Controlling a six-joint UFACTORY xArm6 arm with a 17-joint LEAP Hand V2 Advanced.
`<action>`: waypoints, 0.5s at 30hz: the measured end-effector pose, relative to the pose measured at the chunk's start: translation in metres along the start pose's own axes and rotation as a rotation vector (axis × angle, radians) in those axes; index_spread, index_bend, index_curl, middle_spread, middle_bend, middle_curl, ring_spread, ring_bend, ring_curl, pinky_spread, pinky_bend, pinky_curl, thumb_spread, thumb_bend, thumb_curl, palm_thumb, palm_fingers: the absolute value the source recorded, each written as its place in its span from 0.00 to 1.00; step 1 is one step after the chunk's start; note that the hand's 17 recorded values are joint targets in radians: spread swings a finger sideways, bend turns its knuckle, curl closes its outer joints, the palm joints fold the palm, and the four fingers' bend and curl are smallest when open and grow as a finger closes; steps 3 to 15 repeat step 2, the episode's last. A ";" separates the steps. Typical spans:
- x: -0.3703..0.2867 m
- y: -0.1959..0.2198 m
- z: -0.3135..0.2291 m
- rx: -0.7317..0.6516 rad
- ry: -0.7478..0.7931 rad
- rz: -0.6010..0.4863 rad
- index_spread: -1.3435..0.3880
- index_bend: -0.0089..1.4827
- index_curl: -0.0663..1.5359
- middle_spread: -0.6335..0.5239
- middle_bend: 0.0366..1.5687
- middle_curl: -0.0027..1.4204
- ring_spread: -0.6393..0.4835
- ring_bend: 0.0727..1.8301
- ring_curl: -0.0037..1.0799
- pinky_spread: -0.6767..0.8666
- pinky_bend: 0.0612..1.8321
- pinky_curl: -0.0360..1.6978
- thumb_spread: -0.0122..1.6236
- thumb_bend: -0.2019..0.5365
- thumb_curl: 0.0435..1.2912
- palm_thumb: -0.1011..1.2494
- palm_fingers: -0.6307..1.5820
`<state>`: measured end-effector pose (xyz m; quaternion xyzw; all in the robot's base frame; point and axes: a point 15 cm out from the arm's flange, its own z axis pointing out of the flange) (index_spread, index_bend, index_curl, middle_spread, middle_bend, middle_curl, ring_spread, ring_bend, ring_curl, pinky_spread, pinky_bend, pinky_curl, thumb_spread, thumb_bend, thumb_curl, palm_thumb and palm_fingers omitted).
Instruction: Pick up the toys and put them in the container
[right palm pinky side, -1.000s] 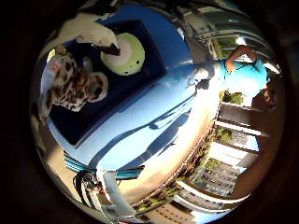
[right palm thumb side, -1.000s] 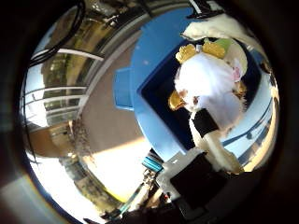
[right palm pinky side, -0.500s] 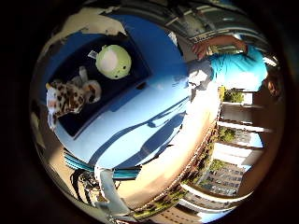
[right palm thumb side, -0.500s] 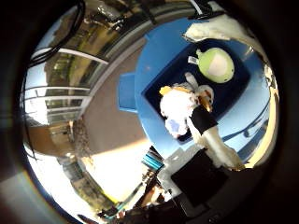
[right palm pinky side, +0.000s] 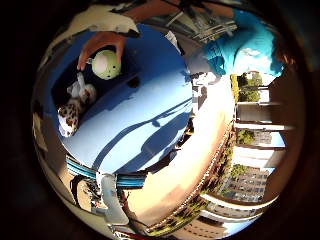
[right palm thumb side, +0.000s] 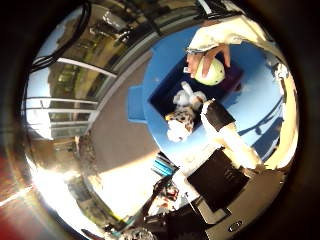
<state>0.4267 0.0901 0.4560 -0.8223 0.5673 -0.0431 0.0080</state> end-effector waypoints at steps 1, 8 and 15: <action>0.006 0.005 -0.001 -0.005 0.000 0.002 0.45 0.71 0.38 0.58 0.18 0.28 0.81 0.23 0.28 0.74 0.38 0.16 0.65 0.23 0.32 0.63 0.35; 0.009 0.009 -0.002 -0.011 0.000 0.002 0.45 0.69 0.38 0.58 0.18 0.28 0.81 0.23 0.29 0.75 0.38 0.16 0.65 0.23 0.32 0.63 0.34; 0.009 0.009 -0.002 -0.011 0.000 0.002 0.45 0.69 0.38 0.58 0.18 0.28 0.81 0.23 0.29 0.75 0.38 0.16 0.65 0.23 0.32 0.63 0.34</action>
